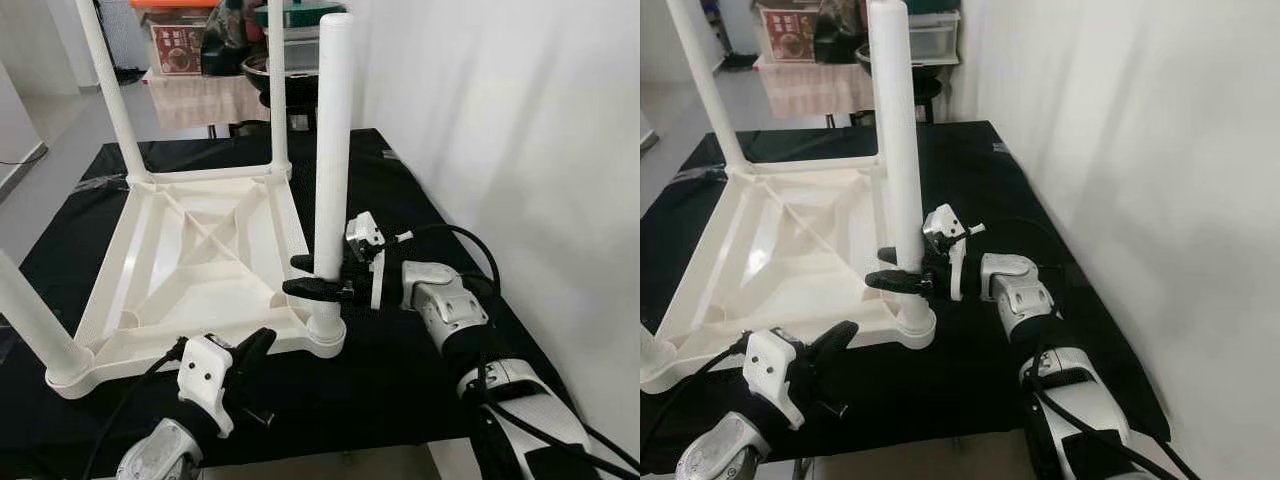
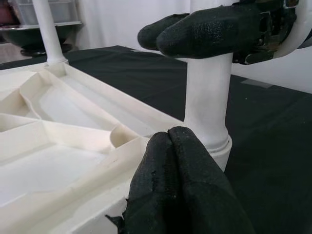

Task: Building children table

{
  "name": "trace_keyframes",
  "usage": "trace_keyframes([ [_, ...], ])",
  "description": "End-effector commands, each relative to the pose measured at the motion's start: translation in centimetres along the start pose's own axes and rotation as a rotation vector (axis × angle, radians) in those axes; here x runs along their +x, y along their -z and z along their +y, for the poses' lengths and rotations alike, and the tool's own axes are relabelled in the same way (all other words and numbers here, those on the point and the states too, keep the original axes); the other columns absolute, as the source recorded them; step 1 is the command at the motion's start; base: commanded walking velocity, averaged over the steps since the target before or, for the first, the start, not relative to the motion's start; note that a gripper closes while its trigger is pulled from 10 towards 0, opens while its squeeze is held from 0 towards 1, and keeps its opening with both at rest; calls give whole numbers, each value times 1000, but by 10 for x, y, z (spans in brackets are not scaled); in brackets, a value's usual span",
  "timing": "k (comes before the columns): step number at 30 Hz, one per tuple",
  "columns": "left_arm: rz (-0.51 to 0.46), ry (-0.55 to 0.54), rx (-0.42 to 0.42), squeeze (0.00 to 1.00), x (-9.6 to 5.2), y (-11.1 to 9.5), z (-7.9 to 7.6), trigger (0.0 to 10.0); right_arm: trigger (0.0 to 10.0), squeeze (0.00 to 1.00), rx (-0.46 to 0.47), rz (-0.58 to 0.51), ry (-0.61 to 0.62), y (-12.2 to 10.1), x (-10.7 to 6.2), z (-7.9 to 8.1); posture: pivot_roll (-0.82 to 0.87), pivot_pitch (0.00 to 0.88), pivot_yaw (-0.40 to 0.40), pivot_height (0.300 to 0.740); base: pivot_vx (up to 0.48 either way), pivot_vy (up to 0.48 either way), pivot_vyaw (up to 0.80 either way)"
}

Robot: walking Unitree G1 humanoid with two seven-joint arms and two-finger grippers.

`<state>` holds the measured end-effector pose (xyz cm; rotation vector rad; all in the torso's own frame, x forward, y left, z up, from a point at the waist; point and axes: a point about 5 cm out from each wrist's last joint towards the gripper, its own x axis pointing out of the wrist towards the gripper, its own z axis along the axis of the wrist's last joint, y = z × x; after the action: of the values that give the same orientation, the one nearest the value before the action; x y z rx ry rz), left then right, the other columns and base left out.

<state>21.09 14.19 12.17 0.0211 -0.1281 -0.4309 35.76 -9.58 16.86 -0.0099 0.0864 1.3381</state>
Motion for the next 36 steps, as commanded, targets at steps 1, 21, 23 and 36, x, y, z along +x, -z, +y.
trace_keyframes([
  [1, 3, -6, 4, 0, -2, 1, 1, 10000, 0, 0, 36, 13, 18, 11, -2, 1, 62, 0, -41, 740, 0, 0, 0],
  [21, 22, 39, -17, 0, -3, 4, -7, 10000, 4078, 0, 215, 160, 768, 82, 54, 48, 41, 0, -35, 740, 0, 0, 0],
  [23, 14, 17, -20, 0, -3, 3, -5, 10000, 10000, 0, 198, 122, 753, 70, 59, 40, 45, 0, -38, 740, 0, 0, 0],
  [36, 19, 15, -24, 0, -4, 5, -7, 10000, 10000, 0, 48, -13, 241, 26, 37, 32, 57, 0, -48, 740, 0, 0, 0],
])
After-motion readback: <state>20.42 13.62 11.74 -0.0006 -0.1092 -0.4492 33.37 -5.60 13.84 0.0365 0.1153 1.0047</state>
